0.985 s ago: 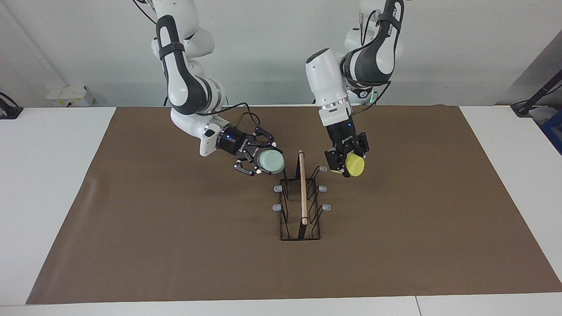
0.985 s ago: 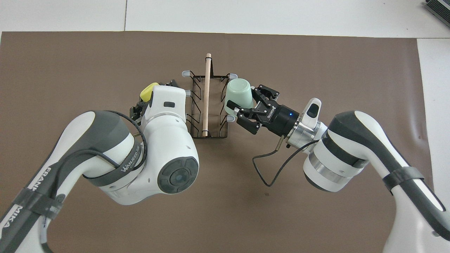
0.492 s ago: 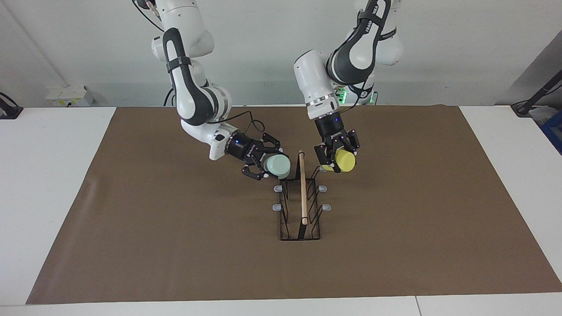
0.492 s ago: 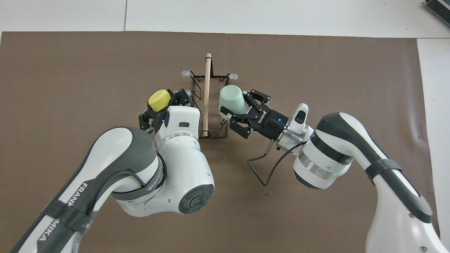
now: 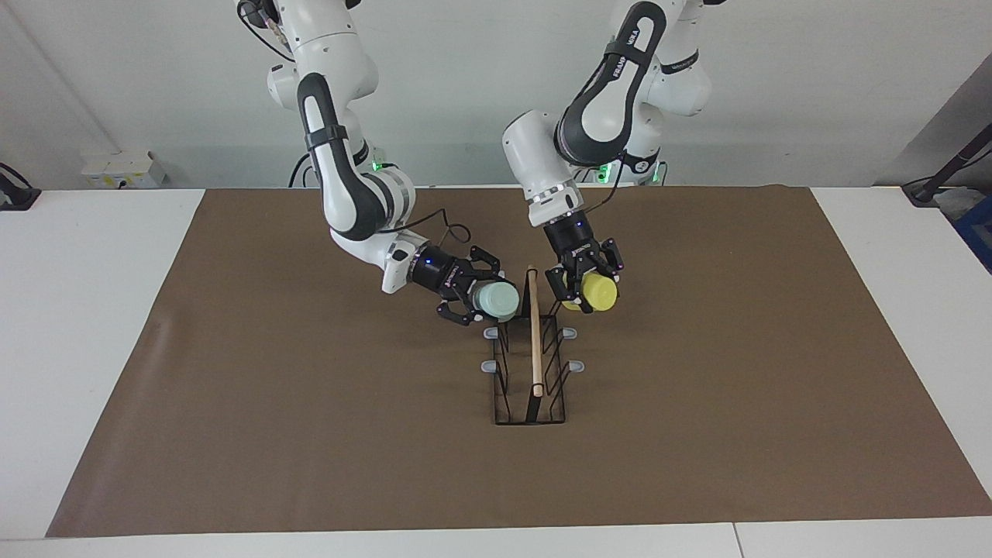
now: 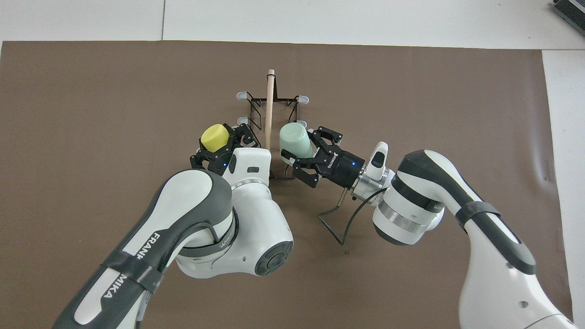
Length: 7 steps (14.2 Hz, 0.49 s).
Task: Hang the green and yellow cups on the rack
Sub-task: 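Hang the yellow cup with the left gripper while the right gripper hangs the green cup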
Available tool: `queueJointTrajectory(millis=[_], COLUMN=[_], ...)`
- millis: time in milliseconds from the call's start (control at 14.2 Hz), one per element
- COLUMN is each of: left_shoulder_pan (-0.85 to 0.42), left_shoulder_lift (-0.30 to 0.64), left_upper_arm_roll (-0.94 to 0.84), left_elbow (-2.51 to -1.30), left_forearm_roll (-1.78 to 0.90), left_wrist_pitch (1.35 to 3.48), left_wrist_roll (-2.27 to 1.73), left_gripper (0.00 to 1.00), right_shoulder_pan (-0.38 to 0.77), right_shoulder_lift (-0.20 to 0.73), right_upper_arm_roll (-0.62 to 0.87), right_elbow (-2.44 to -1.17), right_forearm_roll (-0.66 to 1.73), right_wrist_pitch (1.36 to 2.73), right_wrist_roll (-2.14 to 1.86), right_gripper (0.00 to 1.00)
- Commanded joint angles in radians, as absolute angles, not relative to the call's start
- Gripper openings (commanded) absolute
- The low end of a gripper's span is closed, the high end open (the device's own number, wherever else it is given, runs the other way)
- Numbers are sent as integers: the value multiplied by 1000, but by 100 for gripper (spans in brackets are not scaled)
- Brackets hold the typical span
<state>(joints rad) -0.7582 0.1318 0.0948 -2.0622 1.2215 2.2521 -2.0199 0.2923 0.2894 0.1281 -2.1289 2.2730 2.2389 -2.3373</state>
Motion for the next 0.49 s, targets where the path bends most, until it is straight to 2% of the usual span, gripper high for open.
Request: queueJointTrajectory(millis=[0, 70, 141, 211, 281, 422], left_shoulder_pan=[-801, -810, -810, -818, -822, -831], left_shoulder_lift=[144, 143, 143, 143, 144, 144], left_upper_arm_roll=[107, 107, 106, 104, 104, 104], left_elbow=[-2059, -2065, -2066, -2065, -2065, -2063], left_forearm_roll=[1250, 1249, 1237, 1224, 1198, 1160], left_wrist_pitch=[2217, 2218, 2221, 2227, 2230, 2230], left_wrist_roll=[-2054, -2054, -2056, -2056, -2057, -2057], left_gripper=[0, 0, 0, 0, 2, 32], right_shoulder_pan=[296, 293, 293, 288, 288, 287], right_shoulder_lift=[301, 299, 299, 298, 298, 295], right_upper_arm_roll=[127, 127, 127, 126, 126, 126], right_elbow=[-2154, -2161, -2163, -2163, -2161, -2161], right_forearm_roll=[2307, 2307, 2307, 2307, 2307, 2307], right_wrist_pitch=[2236, 2238, 2240, 2238, 2235, 2229], right_wrist_roll=[-2388, -2388, -2388, -2390, -2390, -2394], right_gripper=[0, 0, 24, 97, 100, 100])
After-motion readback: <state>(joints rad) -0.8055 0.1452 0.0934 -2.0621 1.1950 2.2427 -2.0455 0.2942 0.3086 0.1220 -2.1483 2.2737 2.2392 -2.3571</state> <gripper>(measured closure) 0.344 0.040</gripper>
